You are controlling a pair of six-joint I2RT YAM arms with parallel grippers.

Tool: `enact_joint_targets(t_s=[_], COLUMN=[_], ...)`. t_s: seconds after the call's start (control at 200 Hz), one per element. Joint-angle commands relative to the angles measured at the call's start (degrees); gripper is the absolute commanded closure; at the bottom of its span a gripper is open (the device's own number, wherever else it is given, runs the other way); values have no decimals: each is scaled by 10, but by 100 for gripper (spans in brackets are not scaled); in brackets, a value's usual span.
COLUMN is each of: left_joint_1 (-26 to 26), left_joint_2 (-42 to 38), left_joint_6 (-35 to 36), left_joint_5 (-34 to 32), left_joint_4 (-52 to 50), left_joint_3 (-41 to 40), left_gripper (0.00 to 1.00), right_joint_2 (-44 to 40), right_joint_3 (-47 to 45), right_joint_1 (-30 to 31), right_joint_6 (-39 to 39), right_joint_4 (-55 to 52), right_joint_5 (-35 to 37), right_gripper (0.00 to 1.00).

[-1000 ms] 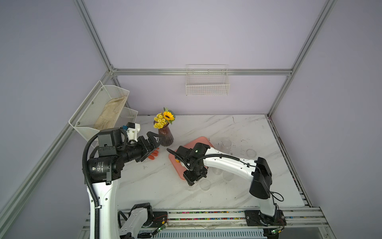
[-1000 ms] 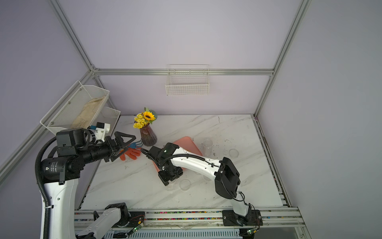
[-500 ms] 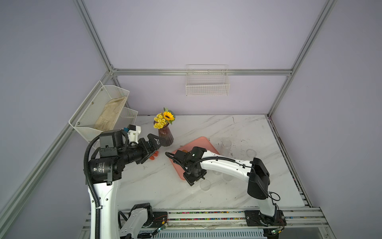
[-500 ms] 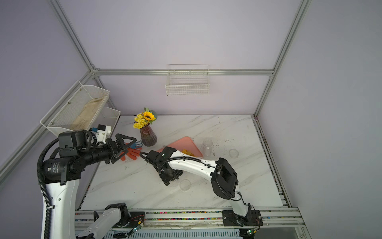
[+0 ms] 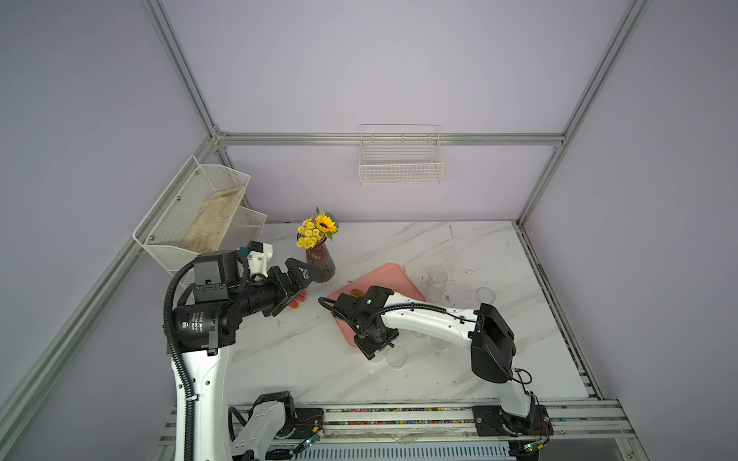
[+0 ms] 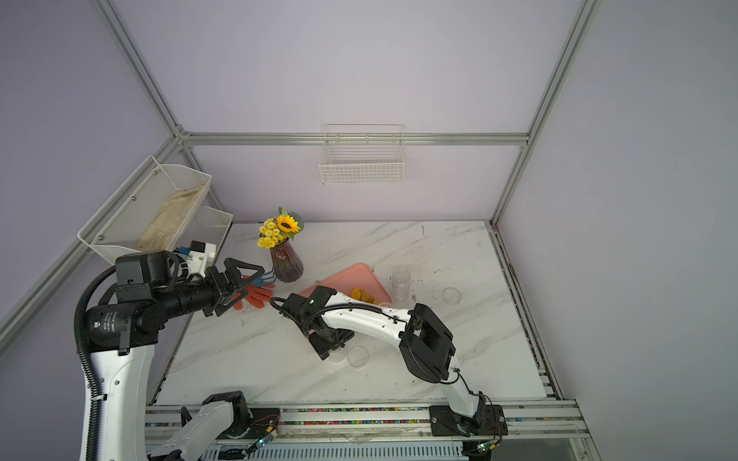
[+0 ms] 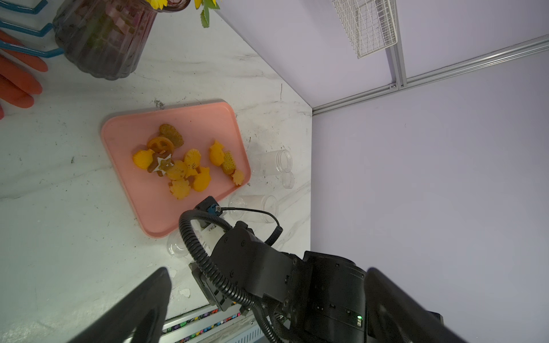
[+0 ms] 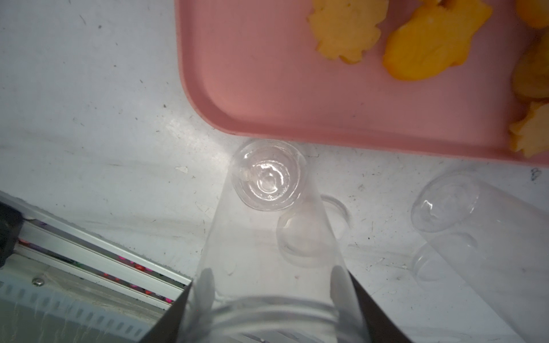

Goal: Pour the cookies out of the jar
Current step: Place the jar at the center of the board.

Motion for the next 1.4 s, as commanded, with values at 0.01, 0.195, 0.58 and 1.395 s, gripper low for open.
enact_joint_targets(t_s=[0.01,0.195,0.58,1.395], left_joint_1=[3,3,3,3], left_joint_2=[-1,1,6,9], left_joint_6=[12,10,6,6], left_joint_5=[4,4,7,9], left_joint_4=[6,8,15,17], left_joint_3=[-15,-16,-18,-15], left_gripper=[0,0,0,0], right_joint_2=[9,13,13,4], right_joint_3=[-6,-1,1,40], right_joint_1=[5,6,6,6], right_joint_6=[-1,-3,-3,3], right_joint_4=[-10,-13,-16,-36], right_joint_5=[10,9,10,29], right_gripper=[36,31,17,3])
